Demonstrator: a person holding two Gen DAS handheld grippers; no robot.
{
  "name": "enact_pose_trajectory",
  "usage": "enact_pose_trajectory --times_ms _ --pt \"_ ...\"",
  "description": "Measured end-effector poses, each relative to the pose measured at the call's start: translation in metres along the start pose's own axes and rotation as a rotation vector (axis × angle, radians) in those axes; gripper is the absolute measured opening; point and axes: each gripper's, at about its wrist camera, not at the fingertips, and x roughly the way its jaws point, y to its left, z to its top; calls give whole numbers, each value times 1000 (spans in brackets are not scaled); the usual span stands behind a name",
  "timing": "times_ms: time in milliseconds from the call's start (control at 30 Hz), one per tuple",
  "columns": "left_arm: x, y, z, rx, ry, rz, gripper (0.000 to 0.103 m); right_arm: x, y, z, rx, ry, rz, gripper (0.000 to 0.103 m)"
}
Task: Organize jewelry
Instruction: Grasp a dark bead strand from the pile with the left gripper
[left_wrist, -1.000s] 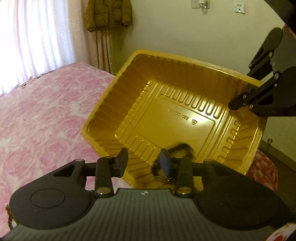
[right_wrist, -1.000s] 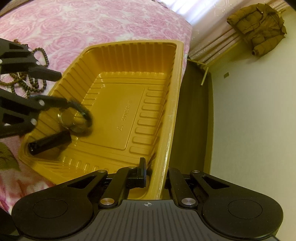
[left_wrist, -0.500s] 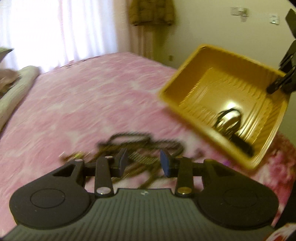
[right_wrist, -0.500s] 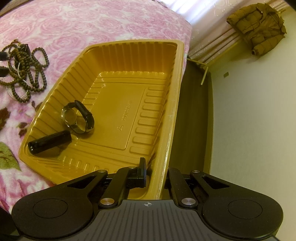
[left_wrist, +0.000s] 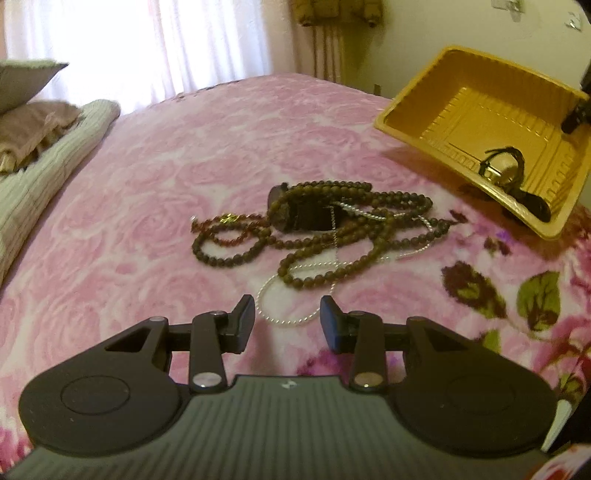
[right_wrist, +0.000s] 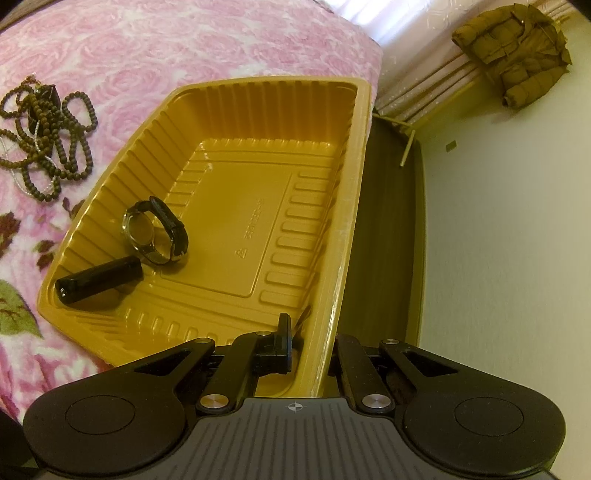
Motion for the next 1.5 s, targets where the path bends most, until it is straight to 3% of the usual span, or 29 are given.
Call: enact_pose_trajectory --times_ms 333,500,867,1067,1200,1500 --pt "16 -14 23 104 -43 -7 35 1 0 -1 -1 0 1 5" --pt "32 -19 42 163 -70 27 35 1 -1 -1 -1 -1 2 5" --pt "69 -21 64 374 -50 56 35 3 -3 -2 1 1 5 5" --pt "76 -15 61 428 5 -27 24 3 -4 -3 2 1 6 5" --pt "72 -9 64 428 13 -34 7 4 -4 -3 3 0 7 5" --pt "38 -3 72 389 -52 -24 6 5 -7 -3 1 -1 7 5"
